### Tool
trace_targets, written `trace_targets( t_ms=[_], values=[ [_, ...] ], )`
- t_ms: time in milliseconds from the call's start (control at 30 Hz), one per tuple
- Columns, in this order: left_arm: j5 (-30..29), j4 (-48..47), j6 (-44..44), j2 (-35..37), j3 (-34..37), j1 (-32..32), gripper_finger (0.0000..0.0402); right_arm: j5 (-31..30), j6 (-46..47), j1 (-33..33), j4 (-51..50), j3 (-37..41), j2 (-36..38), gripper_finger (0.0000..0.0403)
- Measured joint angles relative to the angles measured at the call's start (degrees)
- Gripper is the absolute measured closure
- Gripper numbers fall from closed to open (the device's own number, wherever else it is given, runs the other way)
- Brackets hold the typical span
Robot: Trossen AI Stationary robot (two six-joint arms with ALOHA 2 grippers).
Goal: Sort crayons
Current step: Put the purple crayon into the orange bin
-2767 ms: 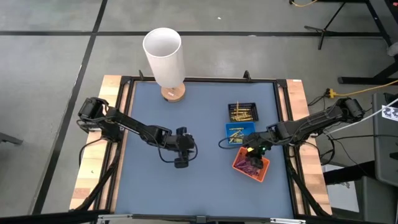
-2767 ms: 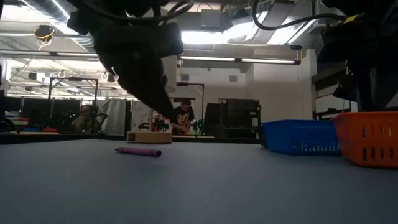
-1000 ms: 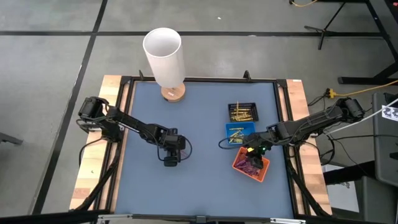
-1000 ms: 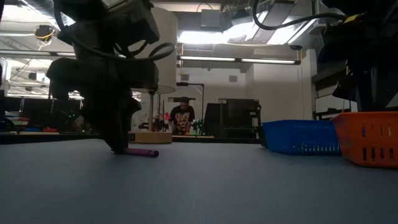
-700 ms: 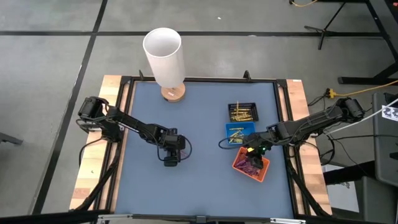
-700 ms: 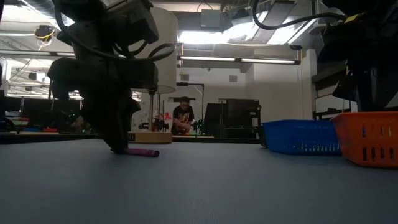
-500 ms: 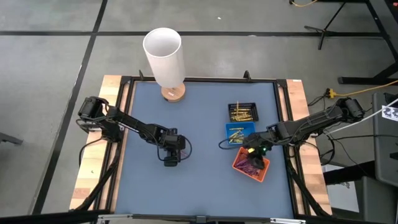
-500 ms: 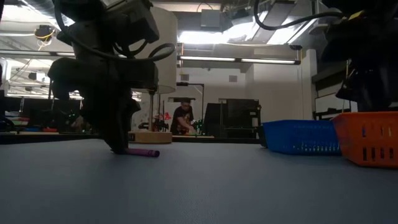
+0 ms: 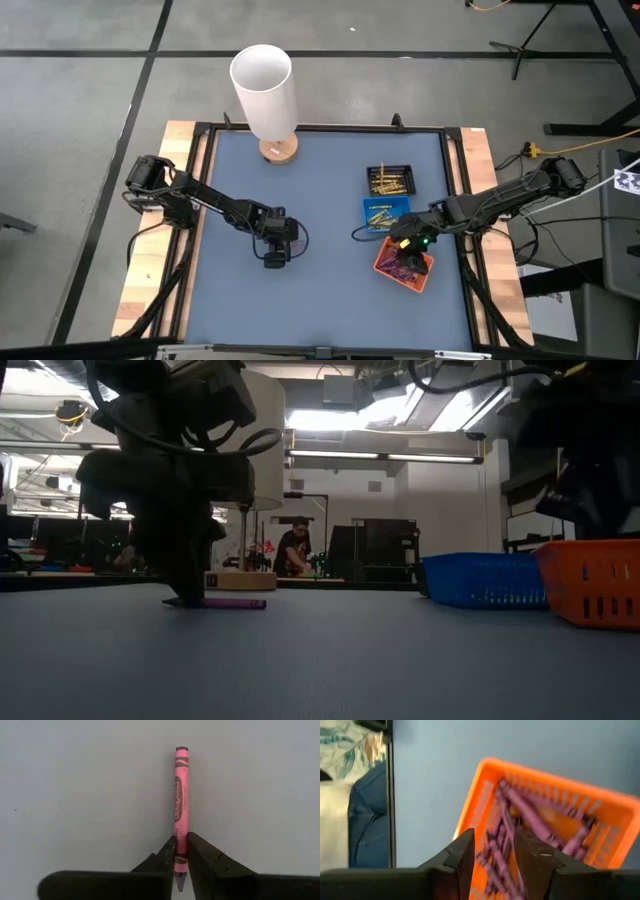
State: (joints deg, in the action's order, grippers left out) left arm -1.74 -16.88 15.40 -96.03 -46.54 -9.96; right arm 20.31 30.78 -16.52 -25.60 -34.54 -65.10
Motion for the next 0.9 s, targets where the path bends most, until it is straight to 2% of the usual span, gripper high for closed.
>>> trace_targets(
  t_ms=[167, 433, 600, 900],
  values=[
    [-0.2, 0.8, 2.6, 0.0, 0.0, 0.0, 0.0396, -3.4, -0.7, 0.0, 5.1, 0.0, 0.0, 0.0267],
    [-0.3, 7.0, 5.6, -0.2, 0.1, 0.0, 0.0393, -14.4, -6.7, 0.0, 10.9, 0.0, 0.0, 0.0267],
    [-0.3, 17.2, 5.5, -0.2, 0.1, 0.0, 0.0393, -21.2, -7.7, 0.0, 13.4, 0.0, 0.0, 0.0267],
    [-1.4, 39.0, 4.0, -0.2, 0.1, 0.0, 0.0392, -29.5, -11.8, 0.0, 21.3, 0.0, 0.0, 0.0267]
  ],
)
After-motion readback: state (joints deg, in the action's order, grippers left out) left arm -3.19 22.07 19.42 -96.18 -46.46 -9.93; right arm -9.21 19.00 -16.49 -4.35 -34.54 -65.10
